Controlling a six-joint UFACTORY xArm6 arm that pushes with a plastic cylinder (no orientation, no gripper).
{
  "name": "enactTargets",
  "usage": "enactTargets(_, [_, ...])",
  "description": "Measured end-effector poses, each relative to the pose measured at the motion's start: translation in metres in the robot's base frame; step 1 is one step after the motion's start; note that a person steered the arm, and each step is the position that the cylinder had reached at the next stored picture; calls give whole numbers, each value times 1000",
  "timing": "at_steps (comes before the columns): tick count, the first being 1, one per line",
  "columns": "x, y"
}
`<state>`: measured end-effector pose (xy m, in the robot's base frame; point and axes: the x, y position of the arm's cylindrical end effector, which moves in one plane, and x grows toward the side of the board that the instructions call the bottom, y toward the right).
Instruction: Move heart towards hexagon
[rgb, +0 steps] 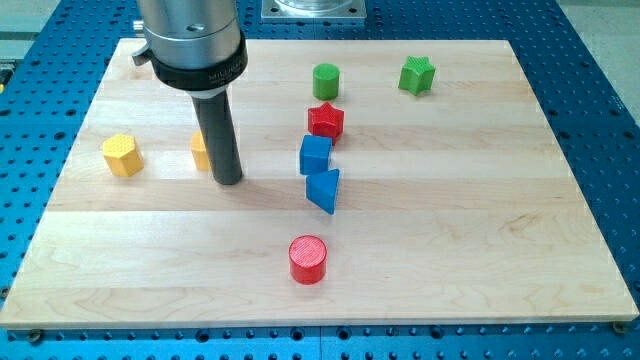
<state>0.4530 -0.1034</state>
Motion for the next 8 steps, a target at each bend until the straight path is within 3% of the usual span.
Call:
enactTargets(1, [-20,7])
enactTargets(3, [-37,-35])
enactTargets(4, [-39,-2])
enactTargets(5, [-43,-31])
enactTargets(8, [-34,-33])
